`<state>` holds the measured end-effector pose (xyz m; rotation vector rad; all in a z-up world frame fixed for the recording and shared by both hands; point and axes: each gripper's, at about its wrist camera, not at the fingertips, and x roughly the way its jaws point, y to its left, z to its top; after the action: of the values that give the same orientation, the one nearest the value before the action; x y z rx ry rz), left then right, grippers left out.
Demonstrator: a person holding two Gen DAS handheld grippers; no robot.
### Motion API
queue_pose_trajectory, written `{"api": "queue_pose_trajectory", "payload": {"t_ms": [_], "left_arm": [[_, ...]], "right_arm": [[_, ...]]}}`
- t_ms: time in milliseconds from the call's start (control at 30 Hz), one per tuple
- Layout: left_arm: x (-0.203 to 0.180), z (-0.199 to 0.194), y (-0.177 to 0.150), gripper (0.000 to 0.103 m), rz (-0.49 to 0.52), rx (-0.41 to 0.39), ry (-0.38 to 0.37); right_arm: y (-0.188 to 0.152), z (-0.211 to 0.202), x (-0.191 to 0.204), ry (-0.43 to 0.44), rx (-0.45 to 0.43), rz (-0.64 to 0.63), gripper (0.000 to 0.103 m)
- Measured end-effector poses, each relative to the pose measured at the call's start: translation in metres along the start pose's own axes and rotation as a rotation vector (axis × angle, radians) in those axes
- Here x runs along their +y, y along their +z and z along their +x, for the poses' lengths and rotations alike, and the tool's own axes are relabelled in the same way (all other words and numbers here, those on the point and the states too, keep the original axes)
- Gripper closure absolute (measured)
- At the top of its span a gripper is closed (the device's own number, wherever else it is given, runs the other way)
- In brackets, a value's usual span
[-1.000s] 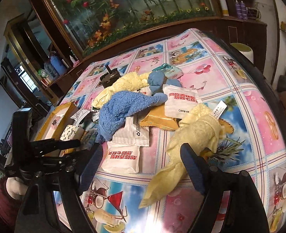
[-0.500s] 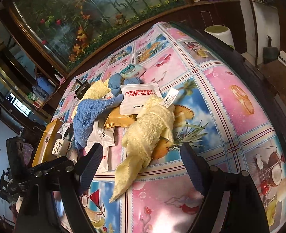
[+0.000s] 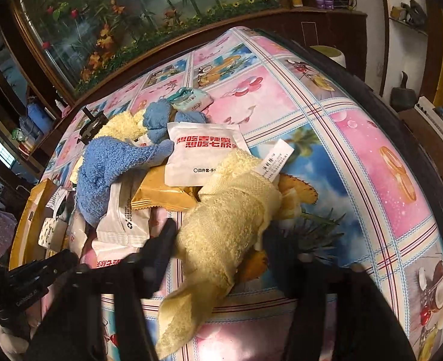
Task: Organize soft objects
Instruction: 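Reach left gripper to clear printed bag while right gripper grasps pale yellow towel, then grasp clear bag with left gripper, carry into box while right drops yellow towel there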
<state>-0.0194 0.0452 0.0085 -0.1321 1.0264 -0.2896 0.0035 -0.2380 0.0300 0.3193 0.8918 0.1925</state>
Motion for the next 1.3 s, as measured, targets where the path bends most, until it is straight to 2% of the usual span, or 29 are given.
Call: {"api": "queue_pose_trajectory", "payload": {"t_ms": [100,167,233,300,367,433,500,533,567,633,733,800,933,1100,1300], "left_arm": [[0.005,-0.013,-0.004,0.091,-0.052,-0.011,-0.092],[0.01,-0.02,-0.001,0.083,-0.097,-0.032,-0.123],[0.016,-0.021,0.01,0.048,-0.155,-0.042,-0.126],[0.018,-0.019,0.022,0.039,-0.188,-0.069,-0.14],[0.018,-0.012,0.036,0.038,-0.197,-0.072,-0.14],[0.015,0.001,0.049,0.037,-0.197,-0.055,-0.101],[0.01,0.018,0.056,0.037,-0.171,-0.027,-0.026],[0.004,0.023,0.058,0.027,-0.14,-0.037,0.03],[-0.001,0.027,0.059,0.023,-0.113,-0.05,0.087],[-0.009,0.036,0.056,0.02,-0.081,-0.04,0.138],[-0.023,0.041,0.049,0.023,0.013,-0.047,0.21],[-0.026,0.039,0.045,0.03,0.047,-0.045,0.206],[-0.016,0.024,0.036,0.039,0.013,-0.053,0.127],[-0.005,-0.011,0.023,0.04,-0.05,-0.091,0.014],[0.017,-0.077,0.008,0.04,-0.105,-0.187,-0.071]], "right_arm": [[-0.002,-0.004,0.0,-0.007,-0.005,-0.031,0.055],[-0.003,-0.006,0.001,-0.01,-0.004,-0.045,0.055],[-0.004,-0.006,0.001,-0.001,-0.003,-0.041,0.055],[-0.005,-0.006,-0.002,0.013,-0.002,-0.035,0.055],[-0.005,-0.005,-0.003,0.021,0.0,-0.036,0.055],[-0.004,-0.004,-0.003,0.03,0.002,-0.034,0.055],[-0.004,-0.003,-0.003,0.039,0.003,-0.033,0.055],[-0.004,-0.003,-0.003,0.04,0.001,-0.035,0.055],[-0.004,-0.003,-0.003,0.042,-0.001,-0.037,0.055],[-0.005,-0.003,-0.002,0.046,-0.005,-0.042,0.055],[-0.005,-0.003,-0.002,0.047,-0.009,-0.05,0.055],[-0.006,-0.004,-0.002,0.046,-0.012,-0.053,0.055],[-0.008,-0.007,-0.002,0.056,-0.023,-0.053,0.058],[-0.011,-0.027,-0.003,0.071,-0.057,-0.041,0.058],[-0.007,-0.062,0.017,0.131,-0.118,-0.065,0.058]]}}
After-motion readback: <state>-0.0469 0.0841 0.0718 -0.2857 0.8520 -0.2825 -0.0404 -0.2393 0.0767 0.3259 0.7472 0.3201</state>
